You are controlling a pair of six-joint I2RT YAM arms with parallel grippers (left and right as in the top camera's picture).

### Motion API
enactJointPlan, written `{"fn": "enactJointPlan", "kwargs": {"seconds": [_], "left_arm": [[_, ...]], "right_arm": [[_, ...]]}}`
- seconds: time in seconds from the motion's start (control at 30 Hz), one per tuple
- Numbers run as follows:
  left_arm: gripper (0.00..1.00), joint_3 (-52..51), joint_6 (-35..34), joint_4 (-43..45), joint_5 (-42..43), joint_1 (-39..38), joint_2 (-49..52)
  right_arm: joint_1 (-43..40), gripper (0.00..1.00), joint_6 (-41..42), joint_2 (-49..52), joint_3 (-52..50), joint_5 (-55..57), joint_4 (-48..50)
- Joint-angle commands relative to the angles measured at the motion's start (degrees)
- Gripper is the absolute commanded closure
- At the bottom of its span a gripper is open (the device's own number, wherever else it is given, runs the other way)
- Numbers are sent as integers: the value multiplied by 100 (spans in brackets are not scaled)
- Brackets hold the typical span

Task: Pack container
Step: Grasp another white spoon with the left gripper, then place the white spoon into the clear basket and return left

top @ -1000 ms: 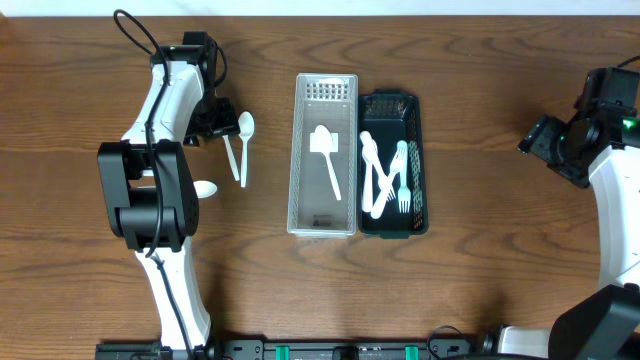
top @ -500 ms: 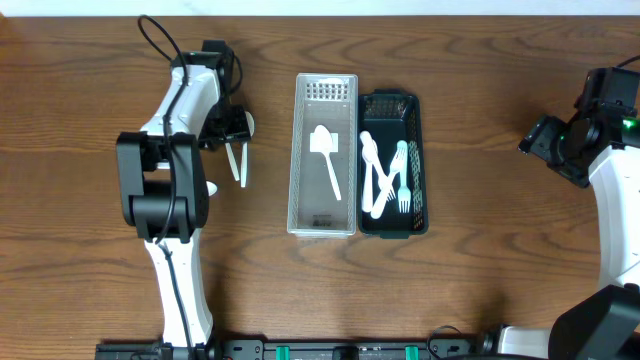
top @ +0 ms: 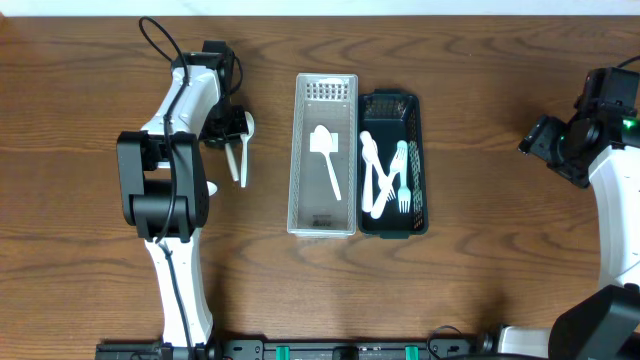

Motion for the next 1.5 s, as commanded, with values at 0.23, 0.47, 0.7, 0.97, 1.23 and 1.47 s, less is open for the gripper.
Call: {"fn": "enactJointPlan", "kwargs": {"seconds": [0.23, 0.47, 0.7, 0.97, 1.23, 1.47], "left_arm": [[94, 153, 566, -461, -114, 39, -282], [94, 302, 562, -962, -109, -339, -1510], [94, 299, 151, -1139, -109, -1541, -2658], [94, 9, -673, -636, -138, -2785, -2446], [51, 68, -588, -761, -133, -2743, -1976], [27, 348, 83, -1161, -188, -2055, -2520]], "right_arm": [[-39, 21, 13, 26, 0, -2, 20], [-39, 21, 13, 26, 0, -2, 22], [-39, 21, 13, 26, 0, -2, 15], [-39, 20, 13, 26, 0, -2, 20], [-39, 20, 13, 26, 0, -2, -11], [-39, 17, 15, 26, 0, -2, -2]]}}
